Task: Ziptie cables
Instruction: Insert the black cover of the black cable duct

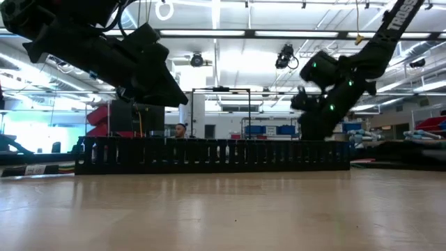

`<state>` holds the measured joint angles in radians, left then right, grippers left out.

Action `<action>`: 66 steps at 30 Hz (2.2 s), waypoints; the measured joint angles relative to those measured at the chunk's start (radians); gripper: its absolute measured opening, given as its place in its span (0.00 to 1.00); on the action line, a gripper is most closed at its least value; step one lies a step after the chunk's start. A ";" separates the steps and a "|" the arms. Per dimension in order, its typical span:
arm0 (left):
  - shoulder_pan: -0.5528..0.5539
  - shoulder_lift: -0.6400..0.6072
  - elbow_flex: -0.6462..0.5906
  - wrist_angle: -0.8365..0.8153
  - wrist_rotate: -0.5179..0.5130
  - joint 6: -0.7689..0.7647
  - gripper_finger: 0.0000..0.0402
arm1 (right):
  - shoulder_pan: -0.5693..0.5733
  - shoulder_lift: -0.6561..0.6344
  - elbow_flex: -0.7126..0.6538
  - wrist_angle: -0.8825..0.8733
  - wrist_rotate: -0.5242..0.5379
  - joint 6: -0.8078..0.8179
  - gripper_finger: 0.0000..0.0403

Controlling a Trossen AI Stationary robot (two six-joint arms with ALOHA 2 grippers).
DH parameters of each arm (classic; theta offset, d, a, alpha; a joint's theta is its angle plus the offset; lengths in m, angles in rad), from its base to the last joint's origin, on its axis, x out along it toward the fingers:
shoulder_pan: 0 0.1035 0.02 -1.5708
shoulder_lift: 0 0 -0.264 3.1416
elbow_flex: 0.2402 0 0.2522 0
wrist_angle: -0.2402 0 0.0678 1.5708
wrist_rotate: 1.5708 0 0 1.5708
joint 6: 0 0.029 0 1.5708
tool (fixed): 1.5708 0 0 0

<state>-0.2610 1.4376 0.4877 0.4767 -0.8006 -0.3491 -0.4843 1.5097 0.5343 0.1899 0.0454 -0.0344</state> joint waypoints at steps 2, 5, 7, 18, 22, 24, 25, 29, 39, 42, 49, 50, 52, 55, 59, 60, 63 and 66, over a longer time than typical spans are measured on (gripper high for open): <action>-0.001 -0.014 0.000 0.004 -0.003 -0.007 0.44 | -0.001 -0.064 0.012 0.003 0.060 -0.033 0.00; 0.000 -0.039 0.000 0.005 -0.026 -0.023 0.44 | 0.010 -0.190 0.025 0.024 0.178 -0.083 0.00; 0.000 -0.063 0.000 0.010 -0.058 -0.025 0.44 | 0.022 -0.275 0.024 0.046 0.264 -0.116 0.00; 0.080 -0.098 0.000 0.514 0.298 0.115 0.44 | 0.144 -0.511 0.025 0.456 -0.056 -0.148 0.00; 0.113 -0.098 0.000 0.691 0.461 0.269 0.44 | 0.197 -0.500 0.025 0.475 -0.074 -0.142 0.00; 0.128 -0.098 0.014 0.724 0.465 0.323 0.44 | 0.220 -0.480 0.025 0.476 -0.004 -0.149 0.00; 0.137 -0.098 0.027 0.721 0.466 0.336 0.44 | 0.232 -0.461 0.025 0.482 0.035 -0.163 0.00; 0.172 -0.096 0.101 0.650 0.461 0.337 0.44 | 0.271 -0.361 0.025 0.527 0.109 -0.270 0.00; 0.218 -0.277 0.271 0.043 0.306 0.236 0.44 | 0.352 -0.262 0.027 0.547 0.204 -0.637 0.00; 0.213 -0.333 0.336 -0.133 0.327 0.208 0.44 | 0.352 -0.267 0.026 0.518 0.177 -0.698 0.00; 0.232 -0.347 0.580 -0.695 0.341 0.131 0.44 | 0.352 -0.269 0.026 0.509 0.084 -0.729 0.00; 0.231 -0.342 0.600 -0.729 0.352 0.127 0.44 | 0.352 -0.269 0.026 0.508 0.091 -0.729 0.00; 0.230 -0.335 0.623 -0.786 0.405 0.108 0.44 | 0.351 -0.268 0.026 0.510 0.093 -0.728 0.00; 0.235 -0.326 0.648 -0.806 0.479 0.086 0.44 | 0.352 -0.266 0.027 0.509 0.091 -0.712 0.00; 0.235 -0.307 0.667 -0.811 0.526 0.078 0.44 | 0.352 -0.266 0.027 0.510 0.090 -0.683 0.00; 0.236 -0.299 0.668 -0.814 0.537 0.079 0.44 | 0.352 -0.266 0.027 0.510 0.090 -0.678 0.00; 0.235 -0.269 0.668 -0.818 0.565 0.079 0.44 | 0.352 -0.266 0.027 0.497 0.091 -0.674 0.00; 0.236 -0.242 0.668 -0.812 0.578 0.080 0.44 | 0.352 -0.266 0.027 0.492 0.091 -0.667 0.00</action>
<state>-0.0254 1.1959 1.1557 -0.3349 -0.2222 -0.2689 -0.1326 1.2438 0.5610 0.6821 0.1360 -0.7010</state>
